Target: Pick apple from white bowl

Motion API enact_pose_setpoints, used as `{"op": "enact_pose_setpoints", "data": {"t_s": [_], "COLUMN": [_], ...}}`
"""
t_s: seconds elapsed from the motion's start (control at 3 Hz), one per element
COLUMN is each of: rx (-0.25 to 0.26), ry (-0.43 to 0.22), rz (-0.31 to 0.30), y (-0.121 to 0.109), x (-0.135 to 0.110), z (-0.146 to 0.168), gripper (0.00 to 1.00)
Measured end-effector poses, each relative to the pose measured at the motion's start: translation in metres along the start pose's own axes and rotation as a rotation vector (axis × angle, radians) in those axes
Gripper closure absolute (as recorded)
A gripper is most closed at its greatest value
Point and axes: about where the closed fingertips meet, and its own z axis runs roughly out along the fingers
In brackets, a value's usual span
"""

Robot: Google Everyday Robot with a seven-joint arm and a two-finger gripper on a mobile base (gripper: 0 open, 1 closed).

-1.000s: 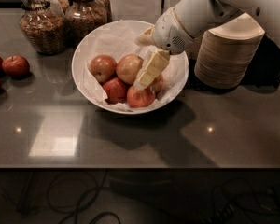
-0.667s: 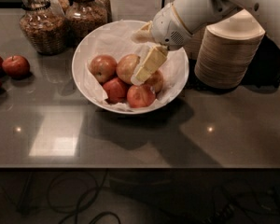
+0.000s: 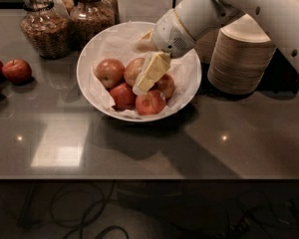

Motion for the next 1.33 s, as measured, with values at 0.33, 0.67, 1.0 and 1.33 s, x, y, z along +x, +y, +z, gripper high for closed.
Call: {"op": "enact_pose_setpoints", "data": {"t_s": [0.33,0.67,1.0,1.33], "rx": [-0.013,-0.012,-0.012,-0.012], "ry": [0.005,0.014,0.014,0.014], "rz": [0.011,0.035,0.035,0.035], "y": [0.0000,0.0011,0.0011,0.0011], "x": [0.0039,0.0131,0.0131,0.0130], "z": [0.0050,0.0082,0.0082,0.0083], "gripper": [0.18,0.37,0.59,0.84]}}
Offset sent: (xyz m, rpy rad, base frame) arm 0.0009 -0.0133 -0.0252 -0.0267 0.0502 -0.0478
